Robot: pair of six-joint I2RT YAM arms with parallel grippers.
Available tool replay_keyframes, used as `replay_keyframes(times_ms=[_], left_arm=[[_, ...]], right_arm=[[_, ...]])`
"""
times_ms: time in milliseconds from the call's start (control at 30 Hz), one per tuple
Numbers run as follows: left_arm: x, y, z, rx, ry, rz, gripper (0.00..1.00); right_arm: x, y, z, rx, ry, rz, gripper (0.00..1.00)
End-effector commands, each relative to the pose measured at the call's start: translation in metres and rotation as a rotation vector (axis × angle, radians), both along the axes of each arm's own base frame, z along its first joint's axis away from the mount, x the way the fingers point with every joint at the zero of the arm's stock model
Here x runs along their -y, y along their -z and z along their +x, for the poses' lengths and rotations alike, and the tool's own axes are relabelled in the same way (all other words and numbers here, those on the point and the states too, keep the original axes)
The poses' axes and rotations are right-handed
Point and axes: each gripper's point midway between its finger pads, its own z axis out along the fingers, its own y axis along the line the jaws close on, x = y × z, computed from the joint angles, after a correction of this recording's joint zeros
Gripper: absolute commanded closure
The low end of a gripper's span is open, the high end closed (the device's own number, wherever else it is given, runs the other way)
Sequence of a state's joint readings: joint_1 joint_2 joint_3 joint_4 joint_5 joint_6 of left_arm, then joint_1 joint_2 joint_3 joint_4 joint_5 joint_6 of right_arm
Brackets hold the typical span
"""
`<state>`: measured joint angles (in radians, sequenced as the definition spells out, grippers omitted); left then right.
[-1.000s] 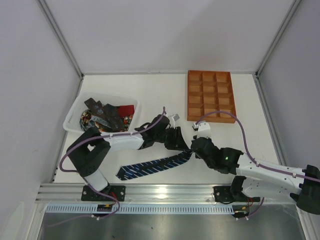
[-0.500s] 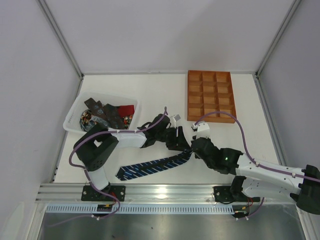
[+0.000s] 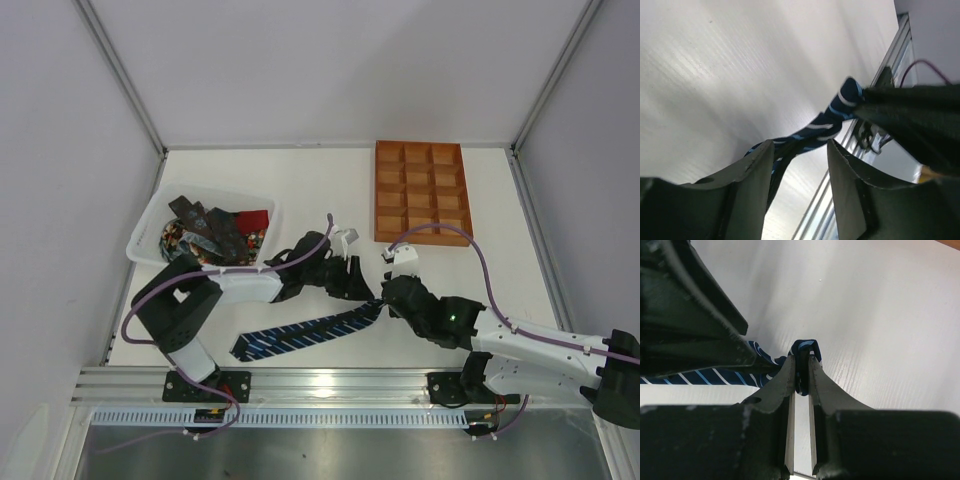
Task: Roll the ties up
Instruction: Roll the tie
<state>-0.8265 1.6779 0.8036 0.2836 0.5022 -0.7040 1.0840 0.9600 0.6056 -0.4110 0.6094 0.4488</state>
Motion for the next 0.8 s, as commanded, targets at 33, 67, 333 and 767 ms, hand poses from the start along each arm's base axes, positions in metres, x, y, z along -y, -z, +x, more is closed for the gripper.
replay_keyframes(times_ms=[33, 67, 333, 767], left_arm=[[0.003, -0.033, 0.003, 0.327, 0.14, -0.146, 0.41], [0.004, -0.035, 0.001, 0.35, 0.17, -0.16, 0.4], [0.02, -0.041, -0.009, 0.509, 0.39, -0.258, 0.36], [0.021, -0.014, -0.013, 0.472, 0.461, -0.276, 0.68]], right_arm=[[-0.009, -0.011, 0.002, 0.03, -0.023, 0.044, 0.92], [-0.009, -0.011, 0.002, 0.029, -0.024, 0.045, 0.92], [-0.011, -0.012, -0.001, 0.024, -0.043, 0.065, 0.91], [-0.012, -0.013, -0.002, 0.02, -0.045, 0.078, 0.91]])
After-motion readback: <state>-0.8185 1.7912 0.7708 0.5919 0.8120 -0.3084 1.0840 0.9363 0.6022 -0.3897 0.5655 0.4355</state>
